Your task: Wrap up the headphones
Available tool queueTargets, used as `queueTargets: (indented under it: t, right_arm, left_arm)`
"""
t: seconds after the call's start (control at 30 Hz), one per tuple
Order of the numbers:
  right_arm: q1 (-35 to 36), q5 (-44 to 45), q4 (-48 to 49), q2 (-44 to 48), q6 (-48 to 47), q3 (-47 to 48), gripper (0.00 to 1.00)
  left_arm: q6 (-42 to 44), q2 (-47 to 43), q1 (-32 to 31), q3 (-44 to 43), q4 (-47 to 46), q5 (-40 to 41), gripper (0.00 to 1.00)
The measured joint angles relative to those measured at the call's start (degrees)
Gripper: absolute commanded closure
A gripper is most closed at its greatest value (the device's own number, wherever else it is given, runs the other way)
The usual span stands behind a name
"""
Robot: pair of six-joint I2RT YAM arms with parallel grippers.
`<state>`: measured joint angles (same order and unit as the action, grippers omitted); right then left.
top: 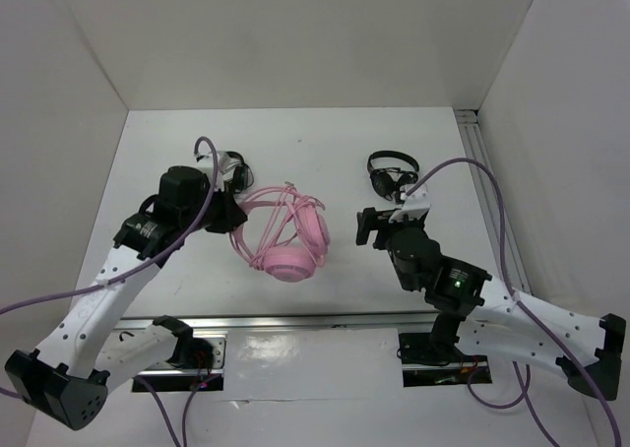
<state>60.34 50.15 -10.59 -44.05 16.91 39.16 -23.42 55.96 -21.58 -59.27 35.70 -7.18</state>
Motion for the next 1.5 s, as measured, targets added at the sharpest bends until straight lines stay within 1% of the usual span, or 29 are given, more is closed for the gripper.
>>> queueTargets:
  t: [0.17, 0.37, 0.5, 0.6, 0.77, 1.03, 1.23, 1.5]
  right_arm:
    - [0.0, -3.54, -0.83, 2.36, 0.24, 0.83, 0.1]
    - [0.0, -5.86, -1.68, 0.61, 0.5, 1.01, 0.1]
    - [0.0, -7.45, -2.21, -1.27, 0.87, 1.01, 0.1]
    - [0.0, -8.46, -2.12, -2.12, 1.29, 1.01, 0.1]
    - [0.0, -10.01, -1.79, -4.87, 1.53, 1.01, 0.1]
    - [0.0, -11.58, -1.57, -8.61, 1.55, 0.94, 0.1]
    - [0.0, -11.32, -0.26, -8.7, 2.21, 0.55, 0.1]
    - [0.0, -11.34, 0.9, -9.88, 2.82, -0.09, 0.1]
  left_arm:
    - [-6.43, -4.63, 0.09, 6.21, -4.11, 0.81, 1.0]
    - [-13.0, -12.15, 0.28, 14.34, -5.01, 6.19, 1.0]
    - [-15.5, -12.68, 0.61, 17.14, -4.7, 9.86, 1.0]
    - [-15.85, -12.09, 0.83, 19.89, -6.03, 10.78, 1.0]
    - [-15.45, -7.1, 0.83, 20.74, -8.79, 11.3, 1.0]
    - [-15.32, 3.74, 0.83, 19.85, -14.43, 11.89, 1.0]
    - [-14.27, 14.12, 0.83, 15.63, -18.97, 11.87, 1.0]
    - [-12.92, 24.41, 0.76, 8.46, -24.33, 11.45, 1.0]
